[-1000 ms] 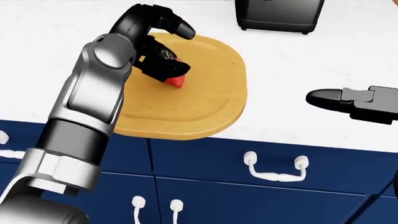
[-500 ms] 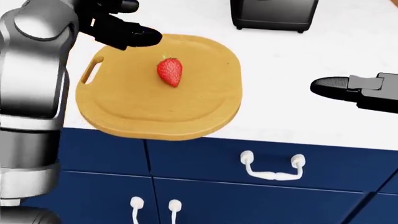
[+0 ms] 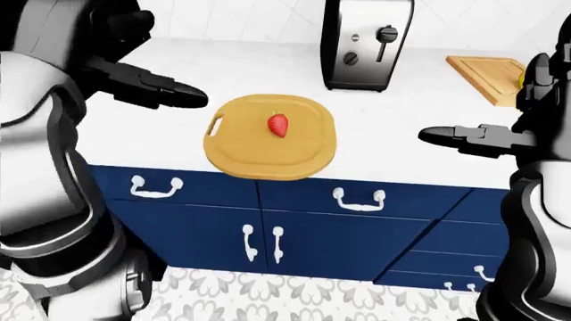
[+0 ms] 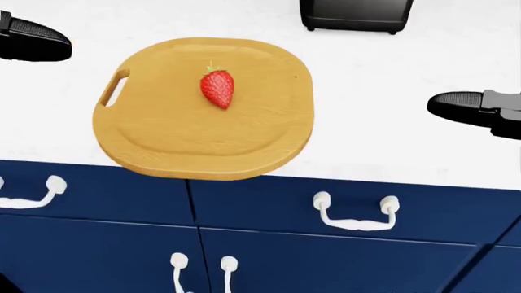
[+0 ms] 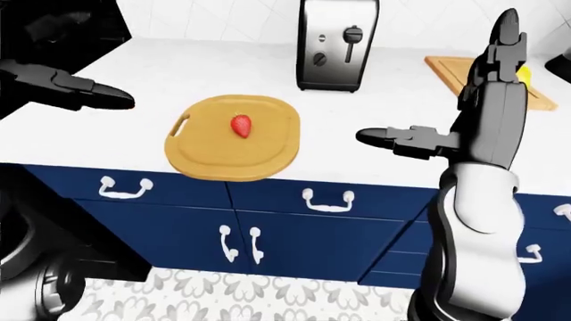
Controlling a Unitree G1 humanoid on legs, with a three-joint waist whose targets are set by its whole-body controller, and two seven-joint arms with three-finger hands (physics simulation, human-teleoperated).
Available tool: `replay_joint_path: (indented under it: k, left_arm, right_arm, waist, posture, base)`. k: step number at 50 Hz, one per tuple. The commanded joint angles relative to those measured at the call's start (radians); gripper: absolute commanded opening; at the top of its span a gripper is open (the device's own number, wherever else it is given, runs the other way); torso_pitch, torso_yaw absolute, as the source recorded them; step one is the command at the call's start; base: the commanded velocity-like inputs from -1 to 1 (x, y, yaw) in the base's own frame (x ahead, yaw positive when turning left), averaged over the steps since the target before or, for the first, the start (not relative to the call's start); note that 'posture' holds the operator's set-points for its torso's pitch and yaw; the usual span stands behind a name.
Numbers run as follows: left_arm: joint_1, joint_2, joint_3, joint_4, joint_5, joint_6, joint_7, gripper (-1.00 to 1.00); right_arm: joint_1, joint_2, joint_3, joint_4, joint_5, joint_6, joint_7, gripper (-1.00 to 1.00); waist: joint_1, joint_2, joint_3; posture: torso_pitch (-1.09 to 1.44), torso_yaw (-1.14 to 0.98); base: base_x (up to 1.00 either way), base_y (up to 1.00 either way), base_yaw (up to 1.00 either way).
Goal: Place the lemon and the strawberry on separate cutting boards.
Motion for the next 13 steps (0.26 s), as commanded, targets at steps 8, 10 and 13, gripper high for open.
replay_joint_path:
  k: [8,10,13]
  left_arm:
    - [-0.026,0.158,0.054,-0.058,-0.012,0.028,0.133,1.00]
    - [0.000,0.163,0.053,-0.064,0.003,0.023,0.155,1.00]
    - [0.058,0.163,0.053,-0.105,0.036,0.027,0.173,1.00]
  right_arm:
    - [-0.024,-0.038,-0.034,-0.102,0.056,0.015,0.009,1.00]
    - [-0.012,-0.034,-0.035,-0.109,0.059,0.005,0.005,1.00]
    - [-0.005,-0.046,-0.055,-0.134,0.045,0.001,-0.006,1.00]
  waist:
    - [-0.002,0.007,-0.021]
    - [-0.003,0.008,-0.021]
    - [-0.003,0.010,-0.021]
  posture:
    - [0.00,0.00]
    - [0.00,0.00]
    - [0.00,0.00]
  base:
    - [0.00,0.00,0.00]
    - [0.00,0.00,0.00]
    - [0.00,0.00,0.00]
